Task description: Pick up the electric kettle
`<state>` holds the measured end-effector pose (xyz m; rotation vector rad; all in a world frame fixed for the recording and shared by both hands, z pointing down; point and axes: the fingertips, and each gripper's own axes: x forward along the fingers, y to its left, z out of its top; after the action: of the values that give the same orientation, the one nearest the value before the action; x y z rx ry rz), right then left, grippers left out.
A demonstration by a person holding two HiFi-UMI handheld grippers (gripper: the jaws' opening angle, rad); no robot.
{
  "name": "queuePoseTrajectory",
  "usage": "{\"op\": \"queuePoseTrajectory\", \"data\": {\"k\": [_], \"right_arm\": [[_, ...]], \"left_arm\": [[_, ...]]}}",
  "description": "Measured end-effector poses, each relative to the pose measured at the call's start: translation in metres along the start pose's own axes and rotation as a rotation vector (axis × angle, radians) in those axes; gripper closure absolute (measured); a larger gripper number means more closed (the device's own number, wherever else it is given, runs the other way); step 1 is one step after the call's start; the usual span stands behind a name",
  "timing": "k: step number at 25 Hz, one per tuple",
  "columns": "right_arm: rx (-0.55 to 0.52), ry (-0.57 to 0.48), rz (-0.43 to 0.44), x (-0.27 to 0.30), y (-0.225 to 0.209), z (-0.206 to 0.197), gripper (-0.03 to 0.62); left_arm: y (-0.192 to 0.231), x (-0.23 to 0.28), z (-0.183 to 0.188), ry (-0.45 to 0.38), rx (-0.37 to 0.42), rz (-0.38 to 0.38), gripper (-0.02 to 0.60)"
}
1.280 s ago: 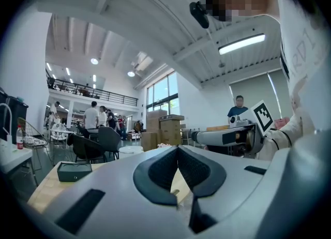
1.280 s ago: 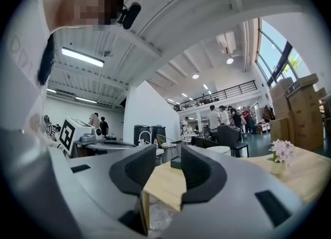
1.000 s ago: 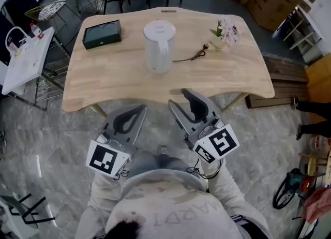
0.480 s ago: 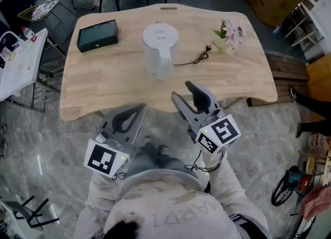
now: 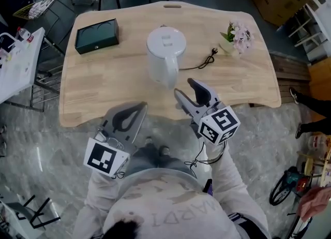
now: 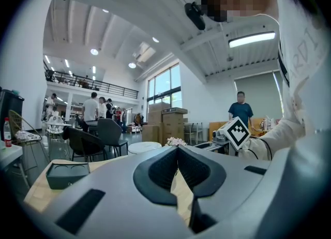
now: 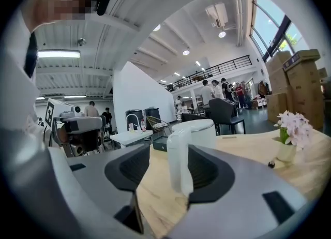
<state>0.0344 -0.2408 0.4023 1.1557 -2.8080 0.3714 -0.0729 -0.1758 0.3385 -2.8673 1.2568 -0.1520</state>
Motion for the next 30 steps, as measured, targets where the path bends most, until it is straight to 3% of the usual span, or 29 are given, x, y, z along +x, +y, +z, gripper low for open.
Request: {"op": "queuePoseTrajectory", "data": {"k": [6, 30], "right_arm": [[0.024, 0.048, 0.032, 0.028, -0.015, -0.013, 0.372], [-0.010, 0.159, 0.205, 0.086, -0.001, -0.031, 0.370]], "left_arm": [[0.019, 0.015, -0.008, 0.046, -0.050, 0.008, 0.495], [0.059, 0.044, -0.015, 0.054, -0.040, -0.028, 0.495]]}}
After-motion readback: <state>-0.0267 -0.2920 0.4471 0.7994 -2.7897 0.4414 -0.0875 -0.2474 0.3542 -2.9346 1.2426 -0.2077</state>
